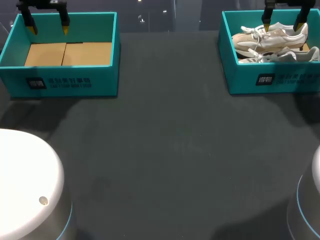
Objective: Take the shoe out of the shoebox, open the shoe tongue, remove and reinsert the insole, then place the shoe into the shoebox
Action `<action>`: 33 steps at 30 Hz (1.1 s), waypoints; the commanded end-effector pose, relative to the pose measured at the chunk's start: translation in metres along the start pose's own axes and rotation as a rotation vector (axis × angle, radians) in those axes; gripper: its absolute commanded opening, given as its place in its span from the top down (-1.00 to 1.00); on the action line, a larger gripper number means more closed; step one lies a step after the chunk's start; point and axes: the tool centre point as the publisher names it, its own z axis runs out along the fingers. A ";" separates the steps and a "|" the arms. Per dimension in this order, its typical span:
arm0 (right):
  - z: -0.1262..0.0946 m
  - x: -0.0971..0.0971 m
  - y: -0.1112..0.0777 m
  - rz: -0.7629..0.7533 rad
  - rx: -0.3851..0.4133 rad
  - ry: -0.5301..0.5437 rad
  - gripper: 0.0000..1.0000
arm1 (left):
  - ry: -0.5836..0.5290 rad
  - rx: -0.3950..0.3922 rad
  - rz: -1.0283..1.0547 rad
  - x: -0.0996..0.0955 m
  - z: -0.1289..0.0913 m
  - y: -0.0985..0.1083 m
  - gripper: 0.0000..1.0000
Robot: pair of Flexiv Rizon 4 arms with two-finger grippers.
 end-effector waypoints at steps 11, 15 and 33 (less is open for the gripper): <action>0.003 -0.015 0.004 0.022 -0.008 -0.023 -1.00 | 0.000 0.000 0.000 0.000 0.000 0.000 -1.00; 0.007 -0.033 0.008 0.028 -0.007 -0.046 -1.00 | 0.000 0.000 0.000 0.000 0.000 0.000 -1.00; 0.048 -0.102 0.018 0.109 -0.002 -0.090 -1.00 | 0.000 0.000 0.000 0.000 0.000 0.000 -1.00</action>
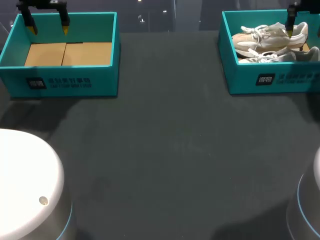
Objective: Take the shoe out of the shoebox, open the shoe tongue, remove and reinsert the insole, then place the shoe into the shoebox
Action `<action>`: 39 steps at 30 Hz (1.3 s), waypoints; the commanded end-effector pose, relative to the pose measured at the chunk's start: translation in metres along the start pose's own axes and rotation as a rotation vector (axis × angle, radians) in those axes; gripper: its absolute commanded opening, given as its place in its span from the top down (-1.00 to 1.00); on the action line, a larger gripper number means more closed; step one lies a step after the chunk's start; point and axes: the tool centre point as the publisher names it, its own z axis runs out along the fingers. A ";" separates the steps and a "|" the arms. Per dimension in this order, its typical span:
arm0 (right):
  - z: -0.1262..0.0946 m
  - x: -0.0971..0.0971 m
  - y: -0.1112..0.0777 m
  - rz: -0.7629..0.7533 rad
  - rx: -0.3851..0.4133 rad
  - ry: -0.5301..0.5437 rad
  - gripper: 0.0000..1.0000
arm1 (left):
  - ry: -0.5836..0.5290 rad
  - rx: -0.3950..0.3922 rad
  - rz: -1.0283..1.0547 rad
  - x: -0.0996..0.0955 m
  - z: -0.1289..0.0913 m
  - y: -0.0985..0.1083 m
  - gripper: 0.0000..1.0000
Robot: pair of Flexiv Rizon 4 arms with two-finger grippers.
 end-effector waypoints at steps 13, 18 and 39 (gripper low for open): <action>0.046 -0.041 0.013 0.079 0.018 -0.022 -1.00 | 0.000 0.000 0.000 0.000 0.000 0.000 -1.00; 0.060 -0.049 0.014 0.089 0.023 -0.032 -1.00 | 0.000 0.000 0.000 0.000 0.000 0.000 -1.00; 0.104 -0.065 0.007 0.055 0.006 -0.017 -0.99 | 0.000 0.000 0.000 0.000 0.000 0.000 -1.00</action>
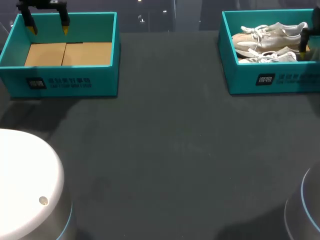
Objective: Take the shoe out of the shoebox, open the shoe tongue, remove and reinsert the insole, then place the shoe into the shoebox
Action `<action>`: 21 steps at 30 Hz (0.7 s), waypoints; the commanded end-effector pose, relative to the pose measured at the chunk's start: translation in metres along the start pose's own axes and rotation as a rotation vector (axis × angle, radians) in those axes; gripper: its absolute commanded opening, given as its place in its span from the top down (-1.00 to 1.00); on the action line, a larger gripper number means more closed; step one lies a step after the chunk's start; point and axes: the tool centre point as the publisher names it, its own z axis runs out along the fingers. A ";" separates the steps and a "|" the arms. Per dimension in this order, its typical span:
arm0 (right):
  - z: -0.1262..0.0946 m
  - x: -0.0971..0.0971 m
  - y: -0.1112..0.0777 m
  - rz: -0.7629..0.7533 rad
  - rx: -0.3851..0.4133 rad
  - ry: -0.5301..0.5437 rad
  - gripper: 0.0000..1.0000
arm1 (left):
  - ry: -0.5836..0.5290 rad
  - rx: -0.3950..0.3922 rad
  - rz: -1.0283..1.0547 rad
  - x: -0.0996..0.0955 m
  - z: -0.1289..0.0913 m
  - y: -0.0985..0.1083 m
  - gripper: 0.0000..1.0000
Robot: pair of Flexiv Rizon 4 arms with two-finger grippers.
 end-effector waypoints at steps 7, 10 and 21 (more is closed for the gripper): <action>0.017 -0.001 0.002 -0.018 -0.009 0.002 -0.98 | 0.000 0.000 0.000 0.000 0.000 0.000 -1.00; 0.021 -0.003 0.003 -0.021 -0.009 0.004 -0.95 | 0.000 0.000 0.000 0.000 0.000 0.000 -1.00; 0.030 -0.008 0.004 -0.034 0.008 0.010 -0.27 | 0.000 0.000 0.000 0.000 0.000 0.000 -1.00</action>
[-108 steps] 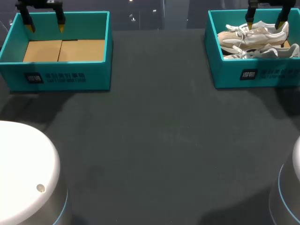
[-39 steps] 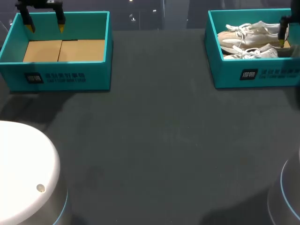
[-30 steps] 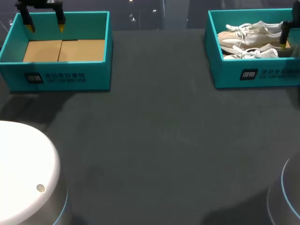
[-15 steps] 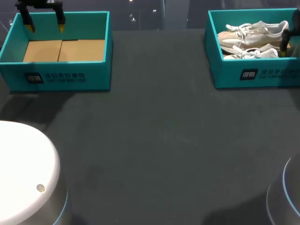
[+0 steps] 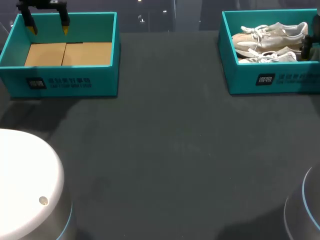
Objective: Take the shoe out of the shoebox, open the shoe tongue, remove and reinsert the insole, then place the shoe into the shoebox
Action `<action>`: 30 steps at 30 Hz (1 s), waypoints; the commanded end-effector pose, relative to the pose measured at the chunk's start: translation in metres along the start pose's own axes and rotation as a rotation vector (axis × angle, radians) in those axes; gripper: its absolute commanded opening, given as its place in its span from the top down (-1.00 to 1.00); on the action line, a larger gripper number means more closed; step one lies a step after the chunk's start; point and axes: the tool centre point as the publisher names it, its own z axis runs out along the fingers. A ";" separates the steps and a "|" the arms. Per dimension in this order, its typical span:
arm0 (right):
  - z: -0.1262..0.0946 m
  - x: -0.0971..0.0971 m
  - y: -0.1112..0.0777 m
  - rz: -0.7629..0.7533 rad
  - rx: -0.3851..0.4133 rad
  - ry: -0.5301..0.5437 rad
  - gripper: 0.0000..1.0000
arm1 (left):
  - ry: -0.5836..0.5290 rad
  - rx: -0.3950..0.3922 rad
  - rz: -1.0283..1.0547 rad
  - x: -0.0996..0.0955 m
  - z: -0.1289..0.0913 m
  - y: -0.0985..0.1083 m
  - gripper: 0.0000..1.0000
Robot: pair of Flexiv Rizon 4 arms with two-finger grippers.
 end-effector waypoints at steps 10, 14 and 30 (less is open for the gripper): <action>0.002 0.002 0.001 -0.006 0.008 0.003 1.00 | 0.000 0.000 0.000 0.000 0.000 0.000 -1.00; -0.001 0.003 0.000 0.003 0.004 0.007 1.00 | 0.000 0.000 0.000 0.000 0.000 0.000 -1.00; -0.047 0.000 0.009 0.086 0.001 0.039 1.00 | 0.000 0.000 0.000 0.000 0.000 0.000 -1.00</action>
